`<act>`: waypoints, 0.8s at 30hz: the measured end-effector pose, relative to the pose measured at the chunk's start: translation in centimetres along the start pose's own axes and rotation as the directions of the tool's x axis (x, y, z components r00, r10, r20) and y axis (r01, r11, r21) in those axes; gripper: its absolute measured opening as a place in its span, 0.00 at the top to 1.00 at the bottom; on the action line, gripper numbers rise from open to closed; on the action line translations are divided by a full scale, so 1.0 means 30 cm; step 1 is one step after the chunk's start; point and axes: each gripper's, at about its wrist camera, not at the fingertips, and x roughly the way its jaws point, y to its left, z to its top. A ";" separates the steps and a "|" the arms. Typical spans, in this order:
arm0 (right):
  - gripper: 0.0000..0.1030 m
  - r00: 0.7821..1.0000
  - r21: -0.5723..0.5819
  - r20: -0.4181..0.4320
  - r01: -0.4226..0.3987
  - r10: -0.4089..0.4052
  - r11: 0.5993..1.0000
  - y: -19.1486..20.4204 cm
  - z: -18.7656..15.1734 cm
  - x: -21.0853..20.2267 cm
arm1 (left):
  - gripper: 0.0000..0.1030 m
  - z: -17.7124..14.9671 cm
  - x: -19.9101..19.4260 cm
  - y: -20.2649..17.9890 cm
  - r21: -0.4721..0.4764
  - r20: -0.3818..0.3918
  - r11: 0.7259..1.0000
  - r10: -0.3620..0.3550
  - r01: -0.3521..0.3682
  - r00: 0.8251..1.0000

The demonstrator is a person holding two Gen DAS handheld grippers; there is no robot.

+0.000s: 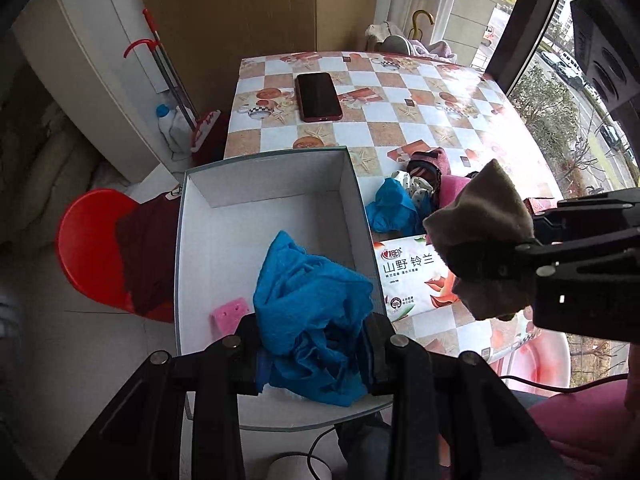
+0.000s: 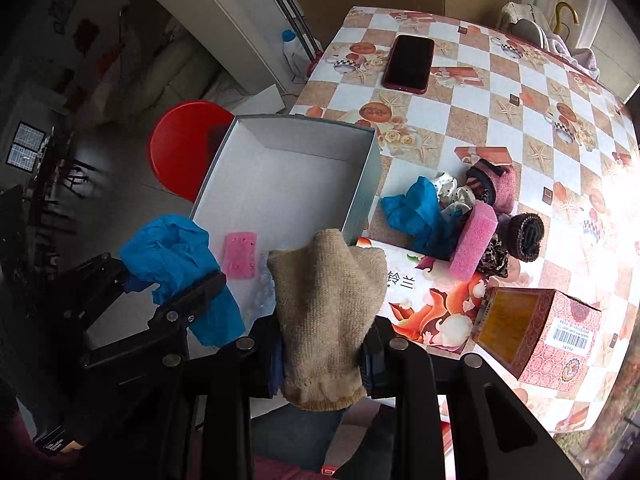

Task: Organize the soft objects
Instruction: 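Carry the blue cloth and beige glove over the white box with both tools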

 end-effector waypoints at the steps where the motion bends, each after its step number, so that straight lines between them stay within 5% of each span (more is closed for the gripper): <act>1: 0.71 1.000 -0.004 -0.004 0.002 -0.002 1.000 0.007 0.002 0.003 | 0.64 -0.001 -0.001 0.007 -0.006 0.001 1.000 0.000 0.000 1.000; 24: 0.71 0.999 0.035 0.009 0.040 -0.040 0.999 -0.017 -0.009 -0.023 | 0.64 0.035 0.001 0.013 0.038 0.012 0.999 -0.012 0.012 1.000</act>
